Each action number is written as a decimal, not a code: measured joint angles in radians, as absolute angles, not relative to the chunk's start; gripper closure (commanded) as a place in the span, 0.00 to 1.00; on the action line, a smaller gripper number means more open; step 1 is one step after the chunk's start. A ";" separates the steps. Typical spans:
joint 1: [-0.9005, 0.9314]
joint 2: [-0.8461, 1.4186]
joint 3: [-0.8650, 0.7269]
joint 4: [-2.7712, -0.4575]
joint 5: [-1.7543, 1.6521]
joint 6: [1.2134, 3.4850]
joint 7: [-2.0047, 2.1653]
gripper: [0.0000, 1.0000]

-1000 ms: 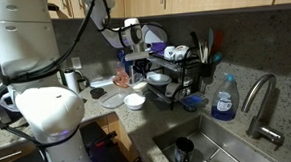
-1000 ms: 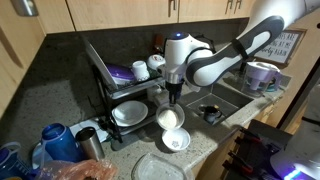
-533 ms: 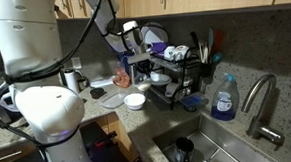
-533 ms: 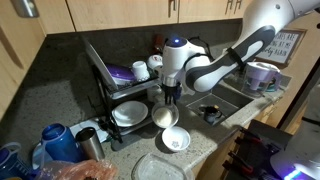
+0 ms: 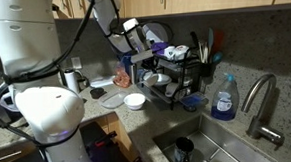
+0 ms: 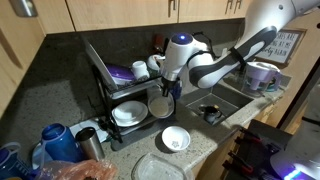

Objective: Pour the sugar out of the clear bowl into the white bowl

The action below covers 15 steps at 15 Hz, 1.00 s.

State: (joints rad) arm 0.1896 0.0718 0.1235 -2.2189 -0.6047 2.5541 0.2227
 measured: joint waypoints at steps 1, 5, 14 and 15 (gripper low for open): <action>0.189 0.070 0.120 -2.220 -0.613 2.553 0.234 0.91; 0.183 0.067 0.113 -2.220 -0.615 2.545 0.244 0.91; 0.182 0.068 0.113 -2.220 -0.616 2.544 0.244 0.98; 0.182 0.070 0.113 -2.220 -0.625 2.545 0.244 0.98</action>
